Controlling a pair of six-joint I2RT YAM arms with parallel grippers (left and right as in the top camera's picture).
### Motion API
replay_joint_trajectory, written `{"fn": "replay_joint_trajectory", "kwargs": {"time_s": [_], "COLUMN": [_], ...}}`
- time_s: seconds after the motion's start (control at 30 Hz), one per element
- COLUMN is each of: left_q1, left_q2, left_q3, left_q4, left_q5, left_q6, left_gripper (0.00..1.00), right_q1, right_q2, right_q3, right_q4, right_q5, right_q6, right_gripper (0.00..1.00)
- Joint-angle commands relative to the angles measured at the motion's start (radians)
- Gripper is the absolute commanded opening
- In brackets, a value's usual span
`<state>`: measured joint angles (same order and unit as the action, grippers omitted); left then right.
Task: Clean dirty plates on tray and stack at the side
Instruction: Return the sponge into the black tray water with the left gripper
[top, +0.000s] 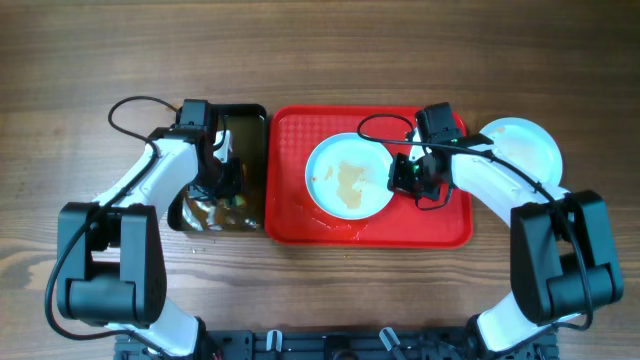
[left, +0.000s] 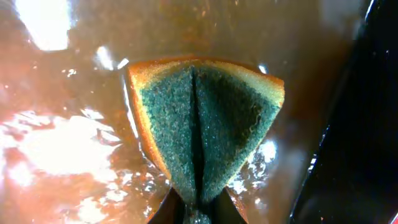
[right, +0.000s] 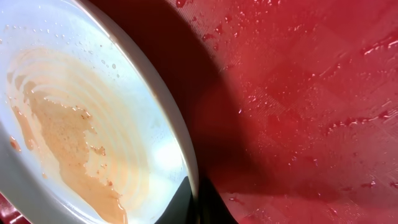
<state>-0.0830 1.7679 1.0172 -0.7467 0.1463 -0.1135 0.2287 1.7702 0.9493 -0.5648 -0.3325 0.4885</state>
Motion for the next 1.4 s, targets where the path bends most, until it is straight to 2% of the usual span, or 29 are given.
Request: {"fn": "replay_joint_trajectory", "kwargs": {"time_s": [0.0,0.03,0.07,0.1,0.2,0.27,0.37,0.47,0.53,0.57,0.67,0.7,0.83,0.9,0.97,1.0,1.23,1.27,1.3,1.37], "left_q1": [0.001,0.001,0.001,0.001,0.001,0.001,0.001,0.001,0.001,0.001,0.001,0.001,0.001,0.001,0.001,0.001,0.000,0.000,0.000,0.000], "left_q2": [-0.016,-0.016,-0.016,-0.016,-0.016,-0.015,-0.004,0.041,0.066,0.069,0.069,0.065,0.015,-0.014,-0.013,-0.013,-0.012,-0.012,-0.012,-0.012], "left_q3": [0.049,0.075,0.081,0.081,0.079,0.067,0.025,0.020,0.019,0.019,0.019,0.022,0.050,0.050,0.047,0.047,0.036,0.028,0.014,-0.014], "left_q4": [0.026,0.026,0.025,0.023,-0.002,0.052,0.143,0.162,0.161,0.161,0.161,0.160,0.124,0.071,0.018,-0.006,-0.023,-0.016,-0.004,0.015], "left_q5": [0.008,-0.003,-0.011,-0.010,-0.010,-0.010,-0.010,-0.010,-0.010,-0.010,-0.010,-0.010,-0.005,-0.002,-0.002,-0.002,-0.001,-0.001,-0.001,-0.001], "left_q6": [0.002,0.002,0.002,0.002,0.002,0.002,0.002,0.002,0.002,0.002,0.002,0.002,0.001,0.001,0.001,0.001,-0.003,-0.003,-0.006,-0.006], "left_gripper": [0.14,0.35,0.45,0.58,0.63,0.68,0.68,0.68,0.62,0.51,0.07,0.04,0.04,0.82,0.97,1.00,0.98,0.89,0.77,0.60], "right_q1": [0.004,0.004,0.004,0.004,0.004,0.004,0.004,0.004,0.004,0.004,0.004,0.004,0.004,0.004,0.004,0.004,0.004,0.004,0.004,0.004], "right_q2": [0.023,0.023,0.023,0.023,0.023,0.023,0.023,0.023,0.023,0.023,0.023,0.023,0.023,0.023,0.023,0.023,0.023,0.023,0.023,0.023], "right_q3": [-0.008,-0.008,-0.008,-0.008,-0.008,-0.008,-0.008,-0.008,-0.008,-0.008,-0.008,-0.008,-0.008,-0.008,-0.008,-0.008,-0.008,-0.008,-0.008,-0.008], "right_q4": [-0.006,-0.006,-0.006,-0.006,-0.005,-0.005,-0.005,-0.005,-0.005,-0.006,-0.005,-0.005,-0.005,-0.002,-0.002,-0.002,-0.006,-0.005,-0.005,-0.006], "right_q5": [0.008,0.008,0.008,0.008,0.008,0.008,0.008,0.008,0.008,0.008,-0.003,-0.003,-0.003,-0.003,-0.003,-0.003,-0.003,-0.003,-0.003,-0.003], "right_q6": [-0.017,-0.018,-0.017,-0.018,-0.018,-0.018,-0.017,-0.017,-0.018,-0.017,-0.018,-0.018,-0.017,-0.017,-0.017,-0.017,-0.015,-0.015,-0.015,-0.015], "right_gripper": [0.05,0.05,0.05,0.05,0.05,0.05,0.05,0.05,0.05,0.05,0.05,0.05,0.05,0.06,0.06,0.06,0.06,0.06,0.06,0.06]}}
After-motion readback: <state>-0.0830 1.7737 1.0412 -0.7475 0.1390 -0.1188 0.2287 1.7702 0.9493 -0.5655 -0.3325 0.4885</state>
